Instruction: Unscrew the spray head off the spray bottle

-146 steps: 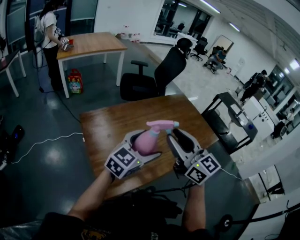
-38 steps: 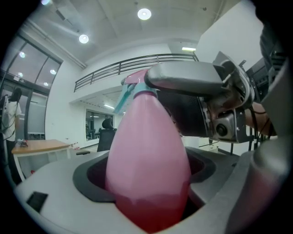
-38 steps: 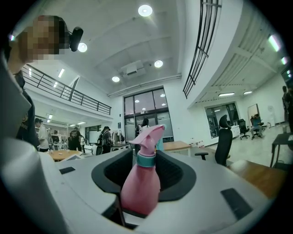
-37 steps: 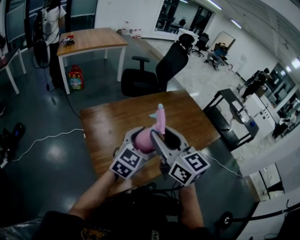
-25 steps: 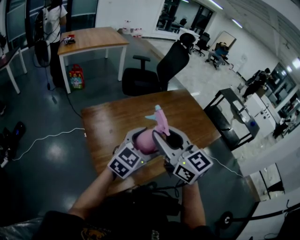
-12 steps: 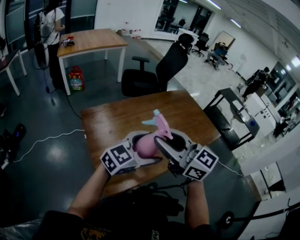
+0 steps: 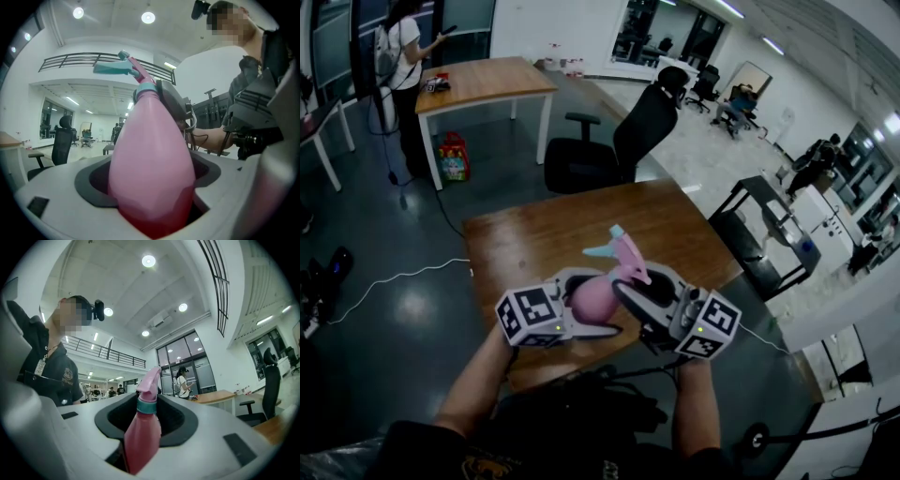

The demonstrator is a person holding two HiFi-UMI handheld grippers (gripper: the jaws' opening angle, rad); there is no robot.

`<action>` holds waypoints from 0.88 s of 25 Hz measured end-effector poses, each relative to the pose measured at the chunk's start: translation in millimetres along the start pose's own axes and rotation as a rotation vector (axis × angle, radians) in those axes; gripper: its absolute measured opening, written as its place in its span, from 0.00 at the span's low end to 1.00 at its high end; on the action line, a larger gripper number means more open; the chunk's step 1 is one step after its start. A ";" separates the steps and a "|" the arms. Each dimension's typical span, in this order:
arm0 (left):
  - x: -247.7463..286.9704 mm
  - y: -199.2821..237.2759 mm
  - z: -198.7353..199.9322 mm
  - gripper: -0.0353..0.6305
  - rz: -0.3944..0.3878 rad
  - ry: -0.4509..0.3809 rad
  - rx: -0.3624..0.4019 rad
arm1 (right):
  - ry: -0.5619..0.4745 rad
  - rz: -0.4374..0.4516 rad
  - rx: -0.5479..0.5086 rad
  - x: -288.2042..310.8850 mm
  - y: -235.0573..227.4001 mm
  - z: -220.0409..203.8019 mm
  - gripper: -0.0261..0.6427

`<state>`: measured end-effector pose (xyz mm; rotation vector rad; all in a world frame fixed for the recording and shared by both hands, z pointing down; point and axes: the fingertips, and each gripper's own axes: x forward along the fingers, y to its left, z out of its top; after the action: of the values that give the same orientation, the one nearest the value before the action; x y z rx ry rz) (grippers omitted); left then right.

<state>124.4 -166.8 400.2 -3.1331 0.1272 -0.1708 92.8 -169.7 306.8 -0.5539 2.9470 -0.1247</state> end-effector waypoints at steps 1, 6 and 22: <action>-0.2 -1.1 -1.1 0.72 -0.005 0.005 0.001 | -0.016 0.001 0.007 -1.6 -0.6 2.8 0.25; 1.5 1.6 -5.9 0.72 0.017 0.019 -0.013 | -0.057 -0.028 0.004 -8.7 -7.8 14.8 0.25; 2.3 30.0 -51.5 0.72 0.148 0.126 -0.054 | -0.205 -0.195 -0.104 -28.1 -23.4 72.5 0.25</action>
<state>118.7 -196.7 451.5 -3.1485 0.3686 -0.3700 138.1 -185.2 241.3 -0.8169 2.7077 0.0622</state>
